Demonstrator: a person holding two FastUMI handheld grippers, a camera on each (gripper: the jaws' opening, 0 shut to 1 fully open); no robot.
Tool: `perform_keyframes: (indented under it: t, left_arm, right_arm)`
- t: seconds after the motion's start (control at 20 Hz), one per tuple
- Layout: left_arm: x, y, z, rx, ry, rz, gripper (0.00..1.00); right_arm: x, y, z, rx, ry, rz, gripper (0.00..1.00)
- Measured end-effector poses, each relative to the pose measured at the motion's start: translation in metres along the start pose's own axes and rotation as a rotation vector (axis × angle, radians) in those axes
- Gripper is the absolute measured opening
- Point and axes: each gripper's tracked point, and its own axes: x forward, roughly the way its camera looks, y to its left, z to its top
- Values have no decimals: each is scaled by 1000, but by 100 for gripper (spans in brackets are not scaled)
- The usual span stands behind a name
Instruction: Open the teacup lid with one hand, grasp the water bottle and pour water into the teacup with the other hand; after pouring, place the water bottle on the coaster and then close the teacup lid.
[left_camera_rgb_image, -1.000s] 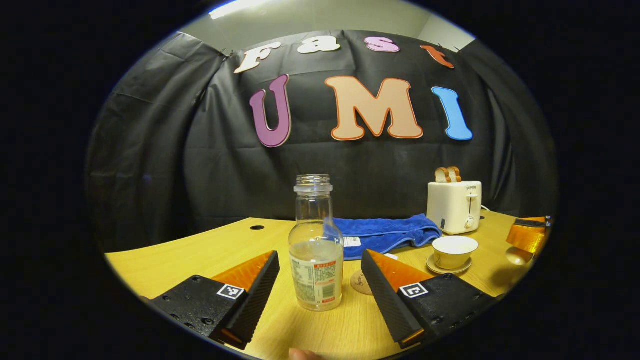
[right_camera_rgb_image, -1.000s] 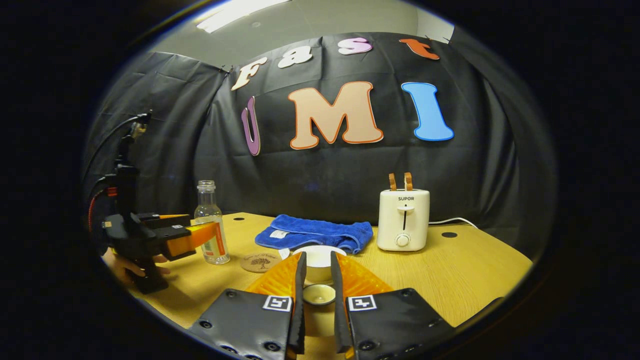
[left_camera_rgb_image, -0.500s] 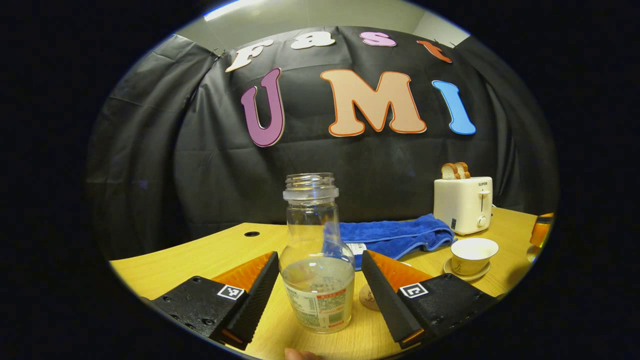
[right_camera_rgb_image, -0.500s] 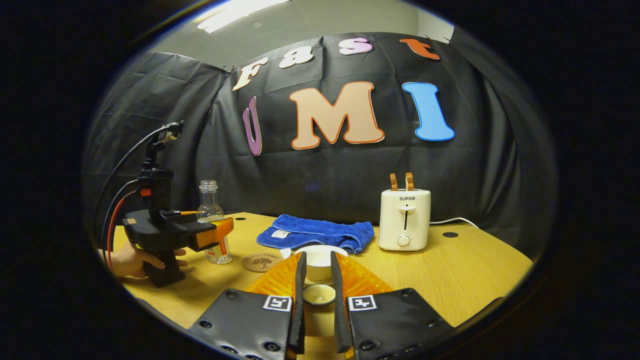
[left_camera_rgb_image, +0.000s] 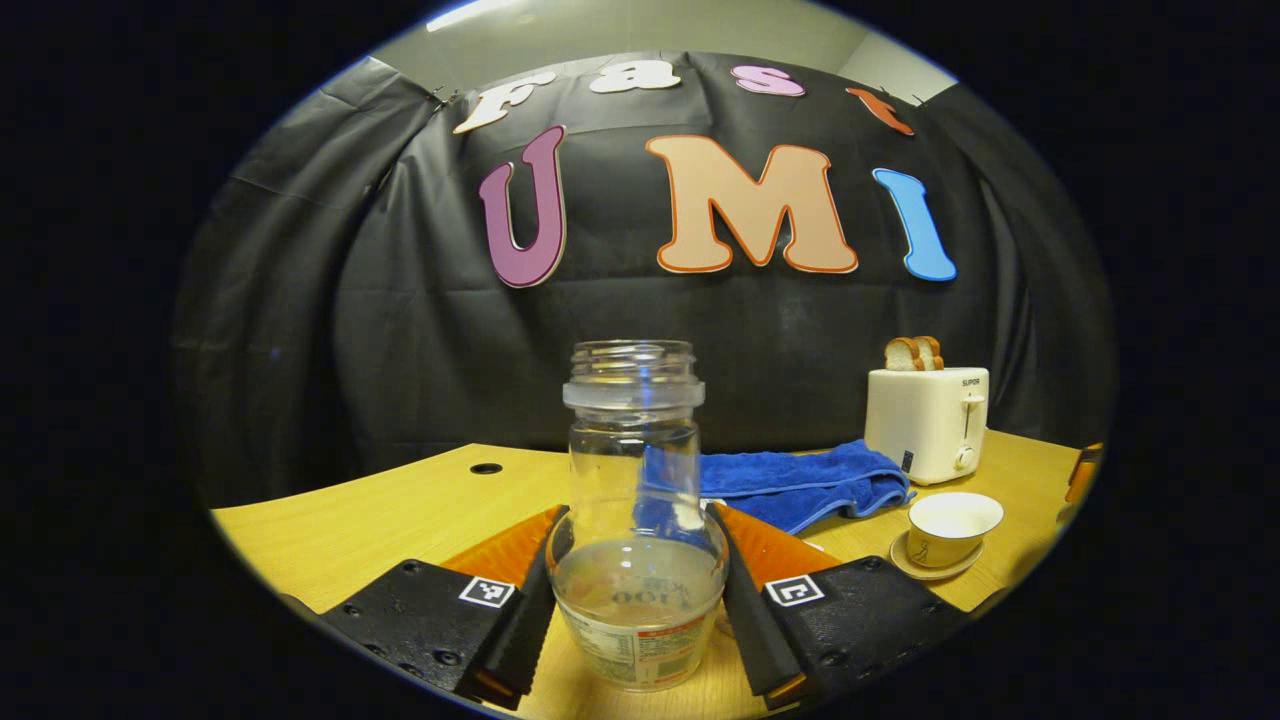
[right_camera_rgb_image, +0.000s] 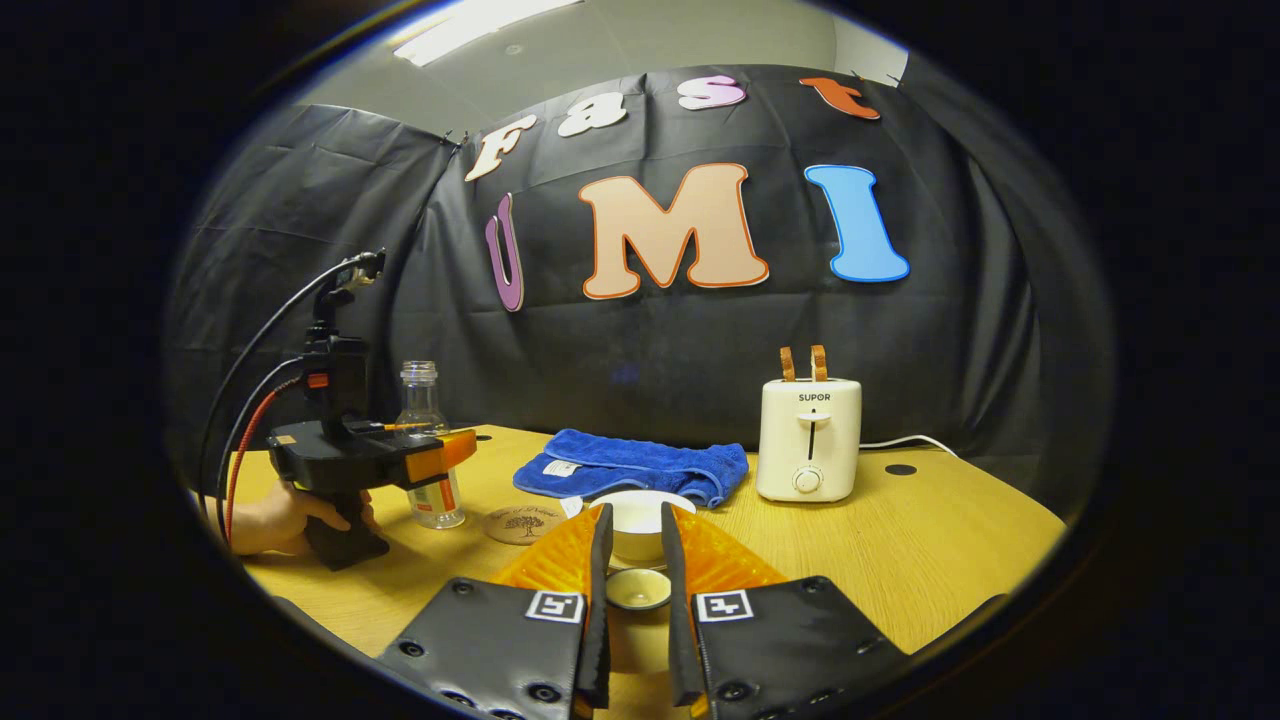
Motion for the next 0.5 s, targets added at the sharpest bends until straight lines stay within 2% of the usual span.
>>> perform_keyframes:
  t: [0.25, 0.35, 0.5]
  left_arm:
    - [-1, -2, -4, 21, 22, 9, 74]
    - [2, -3, -2, 139, 25, 19, 73]
    - [11, -8, -6, 401, 37, 12, 73]
  right_arm:
    - [-5, -6, 0, 0, 2, -25, 27]
    - [-10, -8, -1, 0, 5, -29, 26]
    - [-16, -22, 0, -1, 7, -57, 26]
